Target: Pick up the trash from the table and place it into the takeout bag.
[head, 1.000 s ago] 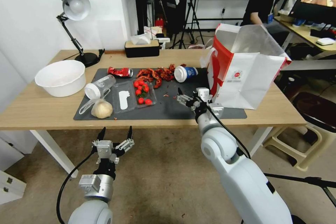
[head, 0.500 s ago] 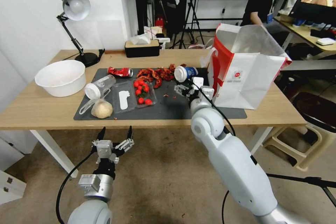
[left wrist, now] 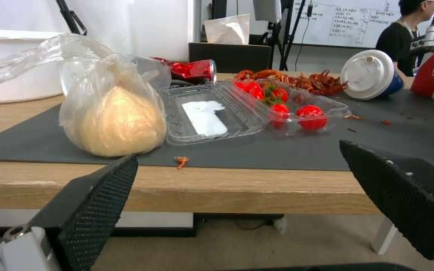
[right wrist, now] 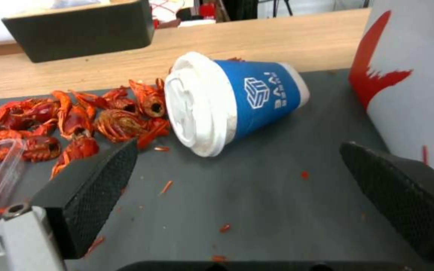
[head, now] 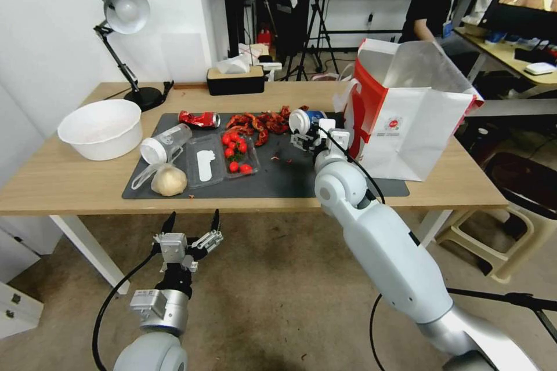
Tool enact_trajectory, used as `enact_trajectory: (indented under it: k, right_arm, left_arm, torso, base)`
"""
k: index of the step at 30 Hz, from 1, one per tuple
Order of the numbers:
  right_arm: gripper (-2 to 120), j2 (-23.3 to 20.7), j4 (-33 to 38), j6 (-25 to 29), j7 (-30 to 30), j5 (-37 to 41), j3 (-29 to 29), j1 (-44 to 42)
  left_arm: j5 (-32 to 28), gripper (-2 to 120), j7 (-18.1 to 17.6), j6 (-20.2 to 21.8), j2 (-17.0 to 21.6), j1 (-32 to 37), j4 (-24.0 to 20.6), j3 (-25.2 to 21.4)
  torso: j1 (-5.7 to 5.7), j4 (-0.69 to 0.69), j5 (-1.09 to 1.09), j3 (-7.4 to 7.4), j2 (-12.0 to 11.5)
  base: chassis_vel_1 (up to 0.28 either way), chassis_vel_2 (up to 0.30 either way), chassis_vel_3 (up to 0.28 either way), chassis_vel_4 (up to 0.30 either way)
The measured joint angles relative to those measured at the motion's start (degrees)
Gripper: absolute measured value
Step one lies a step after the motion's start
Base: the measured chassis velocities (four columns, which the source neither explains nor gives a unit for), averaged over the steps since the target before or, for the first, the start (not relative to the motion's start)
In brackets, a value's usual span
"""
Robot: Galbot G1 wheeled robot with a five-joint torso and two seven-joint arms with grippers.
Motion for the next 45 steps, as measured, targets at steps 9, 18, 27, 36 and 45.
enact_trajectory:
  k: [9,18,27,36,45]
  right_arm:
    - [100,0.2,-7.0,-0.2,-3.0,2.3,-0.6,4.6]
    - [100,0.0,-11.5,1.9,-9.2,-0.9,-1.2,6.3]
    - [100,0.0,-16.2,2.2,-12.7,-4.3,-2.8,9.1]
    - [100,0.5,-20.4,3.7,-16.0,-6.6,-3.0,11.3]
    - [100,0.3,-22.4,5.6,-19.7,-8.5,-3.3,12.2]
  left_arm:
    - [0.6,100,0.1,-0.2,-0.6,0.4,-0.2,0.0]
    - [0.8,100,0.1,-0.4,-0.7,0.5,-0.2,0.0]
    - [1.1,100,0.1,-0.5,-0.9,0.6,-0.2,0.1]
    - [1.2,100,0.1,-0.6,-1.0,0.6,0.0,0.1]
    - [1.3,100,0.1,-0.7,-1.1,0.4,0.2,0.3]
  torso:
    - [0.00,0.01,0.00,0.00,0.0]
    - [0.00,0.01,0.00,0.00,0.0]
    - [0.00,0.01,0.00,0.00,0.0]
    - [-0.01,0.01,0.00,0.00,0.0]
    - [-0.01,0.01,-0.01,0.00,0.0]
  base:
    - [0.000,0.000,0.000,0.000]
    - [0.000,0.000,0.000,0.000]
    - [0.000,0.000,0.000,0.000]
    - [0.000,0.000,0.000,0.000]
    - [0.000,0.000,0.000,0.000]
